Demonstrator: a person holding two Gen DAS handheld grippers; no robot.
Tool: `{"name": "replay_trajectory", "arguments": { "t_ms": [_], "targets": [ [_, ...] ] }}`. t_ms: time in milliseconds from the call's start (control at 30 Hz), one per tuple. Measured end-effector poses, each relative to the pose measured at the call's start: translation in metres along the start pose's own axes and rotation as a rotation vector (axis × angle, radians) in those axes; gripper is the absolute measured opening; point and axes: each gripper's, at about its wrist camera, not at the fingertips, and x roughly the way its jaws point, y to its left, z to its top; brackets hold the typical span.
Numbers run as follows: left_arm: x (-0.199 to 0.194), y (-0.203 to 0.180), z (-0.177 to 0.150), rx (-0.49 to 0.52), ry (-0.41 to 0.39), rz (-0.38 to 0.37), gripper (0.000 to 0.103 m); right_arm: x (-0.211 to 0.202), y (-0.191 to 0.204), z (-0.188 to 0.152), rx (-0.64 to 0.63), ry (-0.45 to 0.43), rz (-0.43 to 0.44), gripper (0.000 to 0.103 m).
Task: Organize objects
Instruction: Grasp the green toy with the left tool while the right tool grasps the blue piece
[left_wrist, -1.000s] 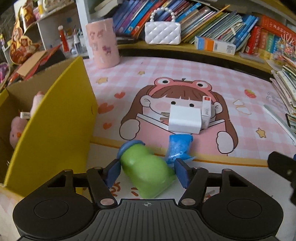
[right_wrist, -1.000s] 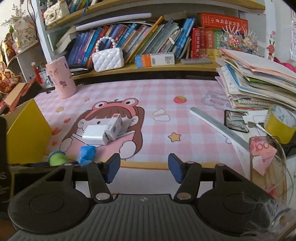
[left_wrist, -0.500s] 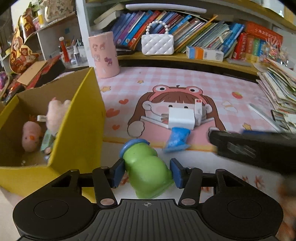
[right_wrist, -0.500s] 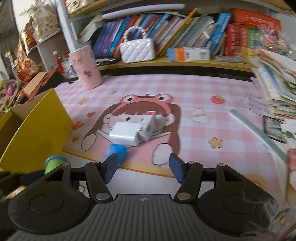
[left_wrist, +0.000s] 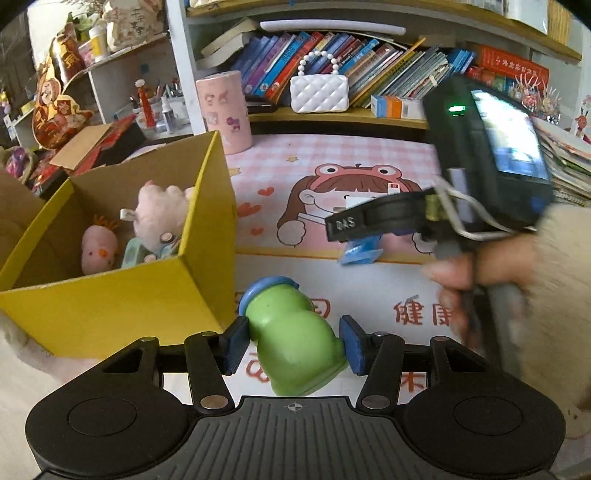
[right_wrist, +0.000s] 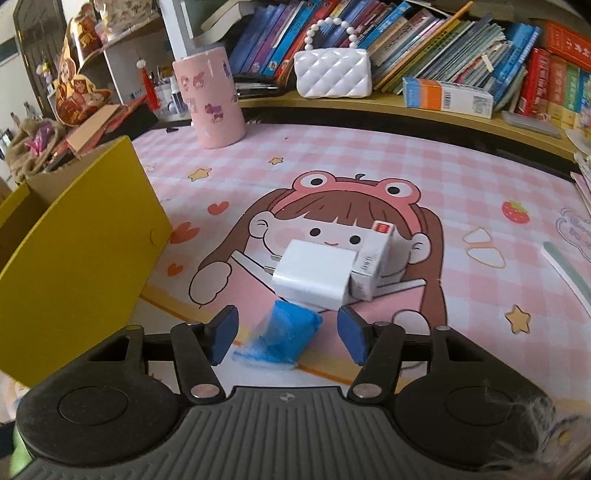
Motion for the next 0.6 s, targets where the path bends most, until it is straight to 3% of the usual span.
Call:
{"name": "replay_trajectory", "arguments": {
  "t_ms": [167,367,600],
  "targets": [
    [-0.013,0.008,-0.006,-0.008,-0.012,0.008,0.052,0.013,0.008,-0.003,-0.025,0.039,-0.037,0.042],
    [-0.024,0.021,-0.014,-0.032,-0.023,0.011,0.052,0.003,0.012,-0.009,-0.052,0.016,-0.05,0.03],
    [-0.033,0.034,-0.023,-0.039,-0.058,-0.035,0.052,-0.034,0.019,-0.02,-0.02,-0.026,-0.08,0.028]
  ]
}}
